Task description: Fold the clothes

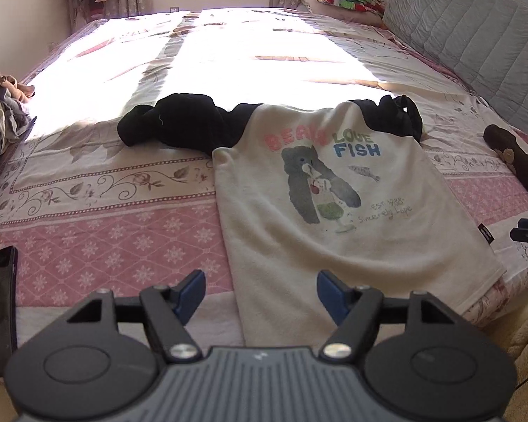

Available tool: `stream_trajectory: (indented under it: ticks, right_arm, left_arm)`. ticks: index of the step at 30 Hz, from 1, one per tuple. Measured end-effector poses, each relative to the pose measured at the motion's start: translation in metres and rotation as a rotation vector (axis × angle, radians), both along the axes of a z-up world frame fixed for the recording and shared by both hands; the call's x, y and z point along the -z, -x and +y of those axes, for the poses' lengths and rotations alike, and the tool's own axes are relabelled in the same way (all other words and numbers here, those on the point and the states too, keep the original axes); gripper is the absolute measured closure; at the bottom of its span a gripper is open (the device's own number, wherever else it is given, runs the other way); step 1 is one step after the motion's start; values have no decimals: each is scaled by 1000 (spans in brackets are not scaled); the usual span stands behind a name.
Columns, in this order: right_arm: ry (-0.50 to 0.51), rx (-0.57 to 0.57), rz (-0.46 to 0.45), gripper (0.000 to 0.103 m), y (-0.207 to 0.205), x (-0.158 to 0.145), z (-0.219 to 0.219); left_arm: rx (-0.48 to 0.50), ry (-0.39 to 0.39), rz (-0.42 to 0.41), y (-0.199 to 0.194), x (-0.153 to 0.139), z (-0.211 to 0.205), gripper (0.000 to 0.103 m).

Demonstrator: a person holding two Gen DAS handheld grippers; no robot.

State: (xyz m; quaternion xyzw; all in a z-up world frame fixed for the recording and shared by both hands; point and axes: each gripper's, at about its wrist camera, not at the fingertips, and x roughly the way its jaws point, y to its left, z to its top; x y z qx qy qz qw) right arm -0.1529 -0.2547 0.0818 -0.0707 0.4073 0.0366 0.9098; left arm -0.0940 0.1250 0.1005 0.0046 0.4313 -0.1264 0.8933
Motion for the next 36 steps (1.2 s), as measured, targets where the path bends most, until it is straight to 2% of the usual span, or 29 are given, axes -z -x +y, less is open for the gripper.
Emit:
stream_trajectory:
  ticks: [9, 13, 19, 21, 23, 26, 36]
  right_arm:
    - [-14, -23, -24, 68, -73, -7, 29]
    - [-37, -37, -17, 63, -102, -9, 42]
    - [-82, -52, 30, 60, -139, -6, 61]
    - [-95, -61, 47, 60, -153, -5, 69]
    - [-102, -69, 58, 58, -167, -5, 78]
    - [-108, -78, 64, 58, -189, -5, 92]
    - [-94, -164, 48, 54, -268, -8, 154]
  left_arm:
    - [-44, 105, -20, -75, -1, -29, 32]
    - [-59, 147, -28, -105, 3, -38, 31]
    - [-117, 244, -68, -139, 34, -38, 32]
    - [-141, 236, -48, -151, 45, -38, 33]
    - [-164, 176, -70, -163, 50, -41, 34]
    - [-202, 111, -52, -177, 57, -39, 34]
    - [-348, 229, 30, -193, 62, 2, 34]
